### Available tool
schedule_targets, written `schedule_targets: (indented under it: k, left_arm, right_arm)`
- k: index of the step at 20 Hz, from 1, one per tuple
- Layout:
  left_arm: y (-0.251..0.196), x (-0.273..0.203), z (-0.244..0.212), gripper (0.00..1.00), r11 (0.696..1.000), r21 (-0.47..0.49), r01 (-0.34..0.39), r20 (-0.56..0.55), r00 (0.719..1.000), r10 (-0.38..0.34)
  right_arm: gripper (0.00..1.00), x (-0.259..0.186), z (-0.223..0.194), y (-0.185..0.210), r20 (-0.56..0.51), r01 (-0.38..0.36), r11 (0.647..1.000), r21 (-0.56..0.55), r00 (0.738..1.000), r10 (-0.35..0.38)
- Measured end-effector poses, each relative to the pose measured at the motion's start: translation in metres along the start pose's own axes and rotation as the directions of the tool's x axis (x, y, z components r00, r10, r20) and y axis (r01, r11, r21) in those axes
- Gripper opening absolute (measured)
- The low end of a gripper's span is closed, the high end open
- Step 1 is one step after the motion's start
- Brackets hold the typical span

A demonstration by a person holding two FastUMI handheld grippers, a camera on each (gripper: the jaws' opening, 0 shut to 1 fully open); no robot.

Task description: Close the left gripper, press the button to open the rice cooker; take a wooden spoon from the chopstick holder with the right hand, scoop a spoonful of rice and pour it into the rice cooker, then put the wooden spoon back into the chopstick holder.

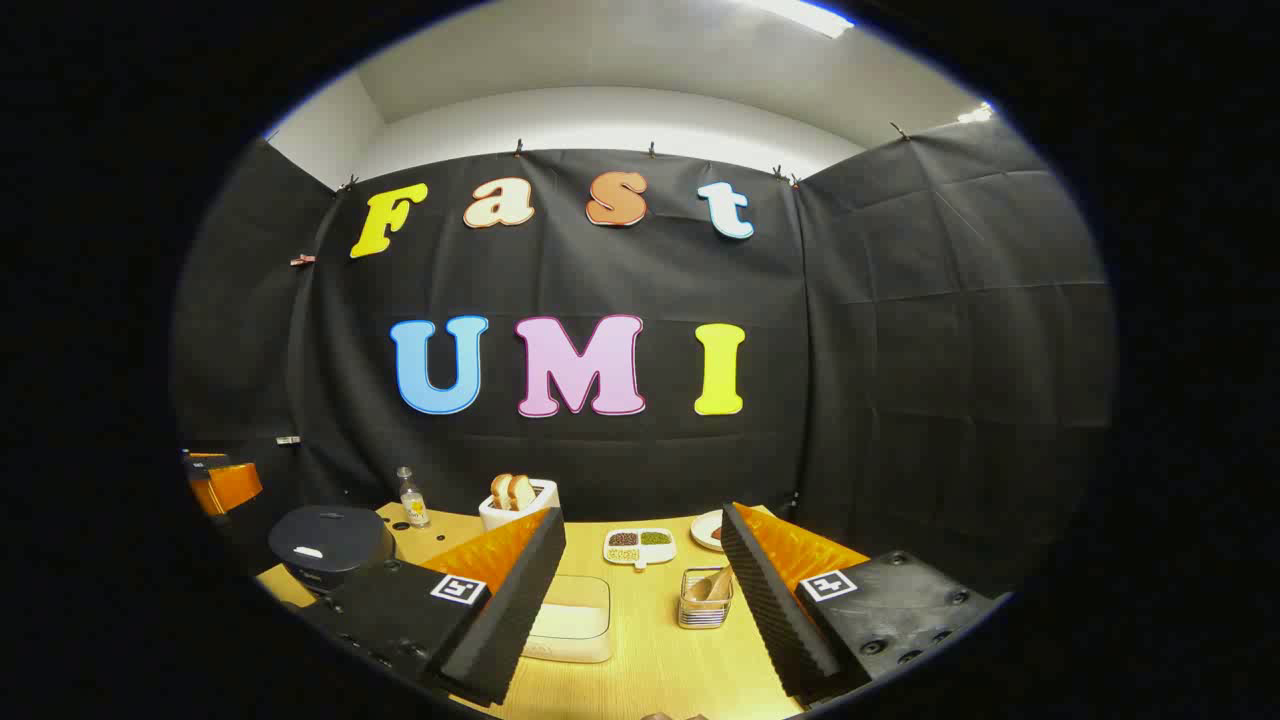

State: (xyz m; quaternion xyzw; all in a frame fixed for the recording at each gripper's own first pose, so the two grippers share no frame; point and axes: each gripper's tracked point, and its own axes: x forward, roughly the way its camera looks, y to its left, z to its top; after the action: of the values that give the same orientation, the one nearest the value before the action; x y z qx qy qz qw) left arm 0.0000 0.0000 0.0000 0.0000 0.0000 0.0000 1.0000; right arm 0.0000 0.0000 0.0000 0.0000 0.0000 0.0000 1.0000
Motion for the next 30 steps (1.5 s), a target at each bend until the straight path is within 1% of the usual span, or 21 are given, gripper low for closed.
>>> schedule_targets:
  k: [9,17,23,27,30]
  left_arm:
    - [-0.006,0.003,0.006,0.95,0.999,0.032,0.021,0.012,1.0,-0.021]
    - [-0.003,0.007,0.003,0.95,1.0,0.018,0.006,0.013,1.0,-0.007]
    - [0.009,0.014,0.001,0.95,1.0,-0.007,-0.008,0.002,1.0,0.008]
    - [0.025,0.02,-0.002,0.95,1.0,0.012,-0.028,-0.019,0.999,0.028]
    - [0.033,0.026,-0.002,0.94,0.999,0.03,-0.021,-0.034,0.999,0.022]
  right_arm:
    - [0.98,0.006,-0.001,0.009,-0.011,-0.022,1.0,-0.002,1.0,0.022]
    - [0.98,0.01,-0.006,0.007,-0.023,-0.015,1.0,-0.013,1.0,0.014]
    - [0.98,0.01,-0.008,-0.001,-0.022,0.002,1.0,-0.011,1.0,-0.002]
    - [0.98,0.009,-0.011,-0.008,-0.027,0.02,1.0,-0.011,0.999,-0.02]
    - [0.98,0.006,-0.015,-0.012,-0.036,0.031,0.999,-0.007,0.999,-0.031]
